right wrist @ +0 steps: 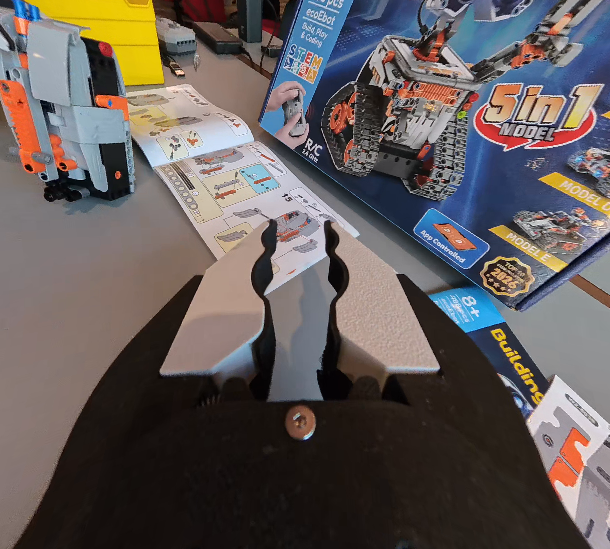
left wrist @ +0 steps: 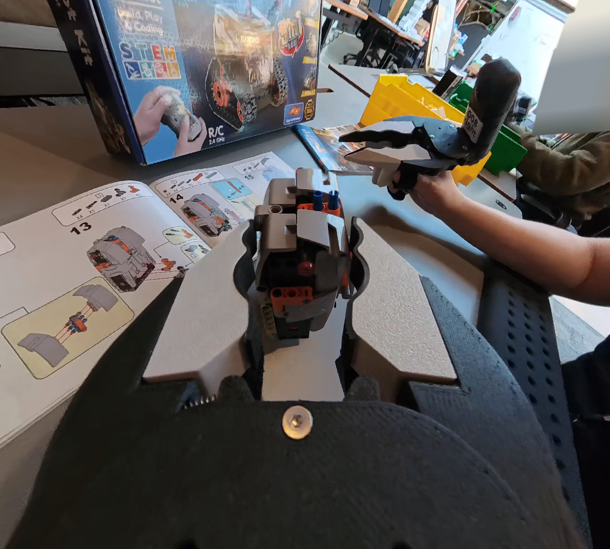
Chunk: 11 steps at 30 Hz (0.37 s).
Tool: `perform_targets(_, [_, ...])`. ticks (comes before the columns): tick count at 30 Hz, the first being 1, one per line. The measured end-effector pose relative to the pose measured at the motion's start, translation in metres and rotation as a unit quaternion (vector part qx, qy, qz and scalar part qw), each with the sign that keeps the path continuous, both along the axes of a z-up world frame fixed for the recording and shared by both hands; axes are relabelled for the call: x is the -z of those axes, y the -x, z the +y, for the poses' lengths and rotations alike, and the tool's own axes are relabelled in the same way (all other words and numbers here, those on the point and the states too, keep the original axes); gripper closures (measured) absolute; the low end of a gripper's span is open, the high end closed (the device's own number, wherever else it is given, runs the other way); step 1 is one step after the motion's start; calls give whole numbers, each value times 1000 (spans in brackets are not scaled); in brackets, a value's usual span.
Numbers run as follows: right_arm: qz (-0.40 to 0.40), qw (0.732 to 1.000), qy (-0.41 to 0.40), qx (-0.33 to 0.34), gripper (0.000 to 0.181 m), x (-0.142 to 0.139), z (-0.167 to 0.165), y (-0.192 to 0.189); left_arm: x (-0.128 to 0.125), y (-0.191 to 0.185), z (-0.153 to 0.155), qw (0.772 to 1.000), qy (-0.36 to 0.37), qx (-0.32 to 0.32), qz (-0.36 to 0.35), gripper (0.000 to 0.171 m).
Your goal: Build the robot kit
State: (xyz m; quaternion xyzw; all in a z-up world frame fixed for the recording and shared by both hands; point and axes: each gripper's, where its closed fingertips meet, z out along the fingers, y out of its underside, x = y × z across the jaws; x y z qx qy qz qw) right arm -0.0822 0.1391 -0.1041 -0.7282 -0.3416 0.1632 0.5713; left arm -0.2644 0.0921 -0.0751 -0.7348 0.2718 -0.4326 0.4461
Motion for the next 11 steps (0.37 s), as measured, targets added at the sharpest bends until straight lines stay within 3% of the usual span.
perform_targets(11, [14,999,36,-3,155,11,5,-2,0,10,8,994,48,-13,-94,116])
